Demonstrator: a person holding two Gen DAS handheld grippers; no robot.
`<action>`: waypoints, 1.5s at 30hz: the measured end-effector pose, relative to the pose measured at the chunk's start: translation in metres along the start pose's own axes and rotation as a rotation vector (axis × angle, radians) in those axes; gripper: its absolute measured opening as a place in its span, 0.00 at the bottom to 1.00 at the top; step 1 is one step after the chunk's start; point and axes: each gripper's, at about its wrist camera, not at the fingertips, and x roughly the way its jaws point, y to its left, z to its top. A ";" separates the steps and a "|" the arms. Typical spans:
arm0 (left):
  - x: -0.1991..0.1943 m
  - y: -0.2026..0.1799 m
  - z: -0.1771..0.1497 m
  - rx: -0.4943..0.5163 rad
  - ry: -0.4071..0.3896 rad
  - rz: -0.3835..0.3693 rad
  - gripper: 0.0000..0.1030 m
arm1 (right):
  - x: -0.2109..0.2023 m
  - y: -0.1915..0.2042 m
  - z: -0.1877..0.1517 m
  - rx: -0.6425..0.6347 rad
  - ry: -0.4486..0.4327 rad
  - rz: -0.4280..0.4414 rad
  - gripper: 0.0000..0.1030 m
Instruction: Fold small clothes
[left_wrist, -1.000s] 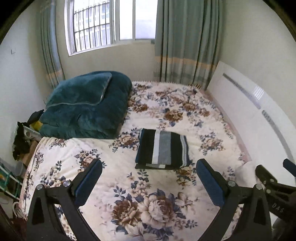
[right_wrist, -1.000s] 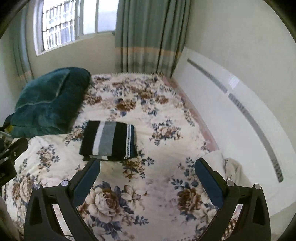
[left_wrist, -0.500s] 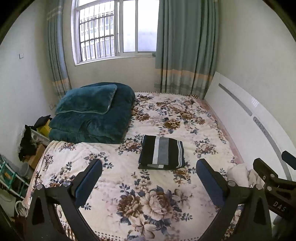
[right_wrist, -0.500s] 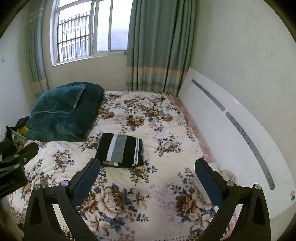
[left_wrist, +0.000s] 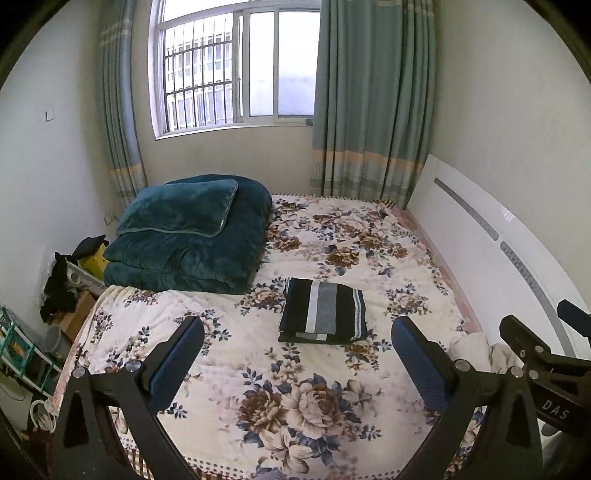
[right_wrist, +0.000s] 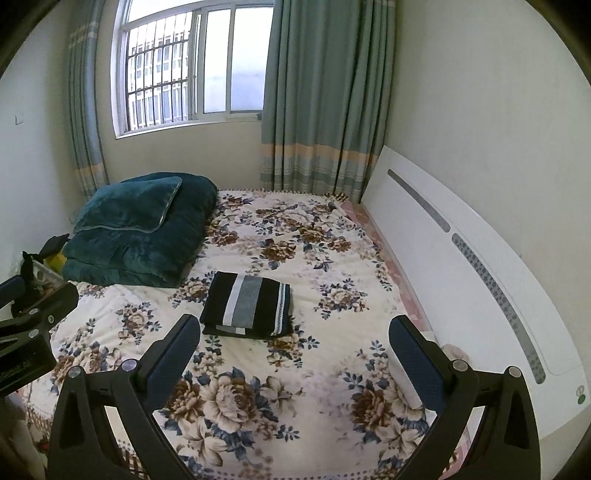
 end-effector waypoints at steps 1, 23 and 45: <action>0.000 0.000 0.000 0.000 -0.001 -0.003 1.00 | -0.002 0.000 0.000 0.003 -0.001 0.004 1.00; -0.009 -0.005 0.007 0.008 -0.014 -0.019 1.00 | -0.008 0.000 0.002 0.013 -0.010 0.018 1.00; -0.012 -0.005 0.014 0.009 -0.024 -0.003 1.00 | -0.020 0.001 0.006 0.019 -0.032 0.027 1.00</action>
